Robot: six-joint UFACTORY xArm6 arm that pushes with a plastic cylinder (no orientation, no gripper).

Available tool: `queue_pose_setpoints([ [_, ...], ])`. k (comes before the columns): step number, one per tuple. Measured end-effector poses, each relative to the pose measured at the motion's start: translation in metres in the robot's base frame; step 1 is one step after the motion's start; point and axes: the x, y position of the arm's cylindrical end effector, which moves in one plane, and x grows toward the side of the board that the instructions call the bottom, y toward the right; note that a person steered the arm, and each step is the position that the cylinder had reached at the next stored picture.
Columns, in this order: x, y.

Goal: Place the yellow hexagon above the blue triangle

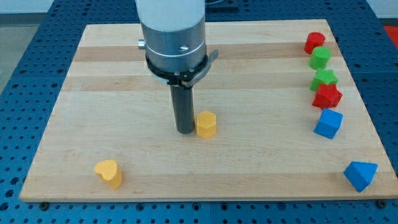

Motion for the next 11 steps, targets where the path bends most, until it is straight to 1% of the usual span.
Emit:
queue_pose_setpoints([
  [1, 0.024, 0.049],
  [3, 0.054, 0.102],
  [4, 0.054, 0.104],
  [5, 0.042, 0.082],
  [6, 0.043, 0.064],
  [7, 0.023, 0.049],
  [8, 0.009, 0.067],
  [9, 0.009, 0.073],
  [10, 0.010, 0.103],
  [11, 0.010, 0.108],
])
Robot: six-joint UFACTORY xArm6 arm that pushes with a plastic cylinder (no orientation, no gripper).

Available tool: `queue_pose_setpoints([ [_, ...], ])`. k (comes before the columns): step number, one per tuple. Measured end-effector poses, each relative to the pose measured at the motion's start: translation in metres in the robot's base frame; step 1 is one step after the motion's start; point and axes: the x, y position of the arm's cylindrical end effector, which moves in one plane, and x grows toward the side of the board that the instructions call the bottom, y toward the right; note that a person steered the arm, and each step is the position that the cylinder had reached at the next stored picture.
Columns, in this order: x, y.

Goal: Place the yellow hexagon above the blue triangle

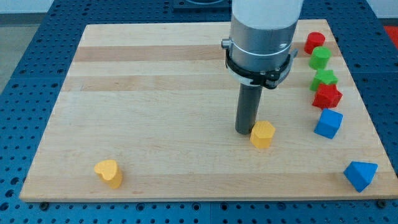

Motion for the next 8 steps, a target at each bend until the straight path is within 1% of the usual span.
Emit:
queue_pose_setpoints([
  [2, 0.006, 0.054],
  [3, 0.015, 0.070],
  [4, 0.015, 0.070],
  [5, 0.014, 0.043],
  [6, 0.018, 0.030],
  [7, 0.055, 0.049],
  [8, 0.056, 0.049],
])
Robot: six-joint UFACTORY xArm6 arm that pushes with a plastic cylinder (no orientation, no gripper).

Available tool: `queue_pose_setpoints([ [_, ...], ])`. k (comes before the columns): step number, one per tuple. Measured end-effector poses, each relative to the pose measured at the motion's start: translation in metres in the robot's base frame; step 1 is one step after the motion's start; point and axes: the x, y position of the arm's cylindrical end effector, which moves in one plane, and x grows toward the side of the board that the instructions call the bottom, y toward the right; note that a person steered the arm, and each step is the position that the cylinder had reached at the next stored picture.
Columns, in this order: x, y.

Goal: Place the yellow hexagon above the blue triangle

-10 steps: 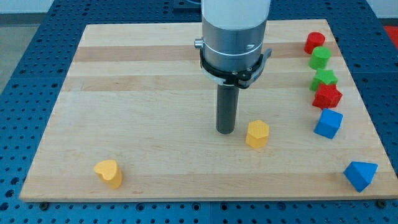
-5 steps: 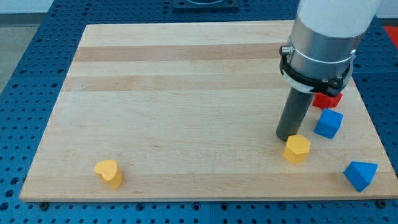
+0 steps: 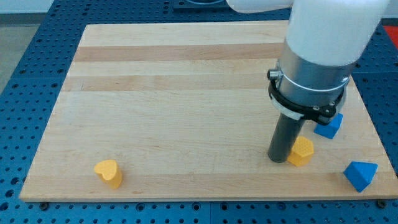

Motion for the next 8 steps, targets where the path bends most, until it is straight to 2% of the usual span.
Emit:
queue_pose_setpoints([
  [2, -0.014, 0.024],
  [6, -0.013, 0.072],
  [8, -0.010, -0.046],
])
